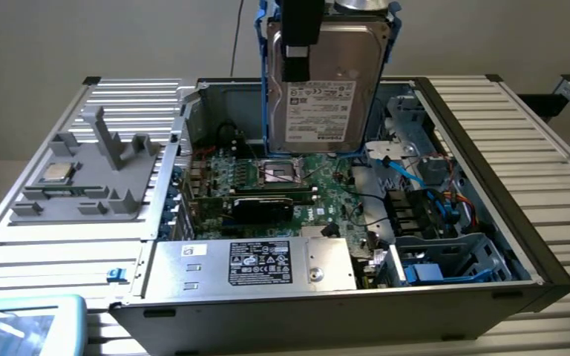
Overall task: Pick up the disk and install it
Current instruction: 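Pick up the disk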
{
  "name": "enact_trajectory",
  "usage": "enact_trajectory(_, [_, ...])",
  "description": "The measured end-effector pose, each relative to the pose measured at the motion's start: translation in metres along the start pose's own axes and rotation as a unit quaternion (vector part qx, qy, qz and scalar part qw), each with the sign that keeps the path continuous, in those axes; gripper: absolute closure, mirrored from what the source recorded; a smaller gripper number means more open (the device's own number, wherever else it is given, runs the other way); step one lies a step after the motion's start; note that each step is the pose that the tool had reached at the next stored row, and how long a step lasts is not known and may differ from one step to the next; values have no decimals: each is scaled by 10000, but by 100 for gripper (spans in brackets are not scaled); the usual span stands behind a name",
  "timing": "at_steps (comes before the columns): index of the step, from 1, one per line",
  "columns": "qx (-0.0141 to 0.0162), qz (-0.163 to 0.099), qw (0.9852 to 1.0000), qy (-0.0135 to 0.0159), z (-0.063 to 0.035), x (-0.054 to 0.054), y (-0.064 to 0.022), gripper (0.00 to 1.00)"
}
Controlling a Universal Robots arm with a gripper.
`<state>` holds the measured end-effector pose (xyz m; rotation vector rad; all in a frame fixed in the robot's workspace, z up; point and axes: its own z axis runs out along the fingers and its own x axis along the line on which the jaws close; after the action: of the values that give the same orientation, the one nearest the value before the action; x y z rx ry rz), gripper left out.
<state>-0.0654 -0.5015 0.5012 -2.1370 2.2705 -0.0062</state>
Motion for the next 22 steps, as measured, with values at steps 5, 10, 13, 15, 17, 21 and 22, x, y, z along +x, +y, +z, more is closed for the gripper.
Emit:
enact_trajectory(5, [0,0,10000,0,2,101,-162,63])
enact_trajectory(10, [0,0,10000,0,4,184,-331,63])
enact_trajectory(13, [0,0,10000,0,5,235,-434,63])
enact_trajectory(15, [0,0,10000,0,6,270,-503,63])
enact_trajectory(17, [0,0,10000,0,7,306,-573,63])
enact_trajectory(21, [-1,0,10000,0,8,383,-718,63])
enact_trajectory(22, [-1,0,10000,0,8,403,-752,63])
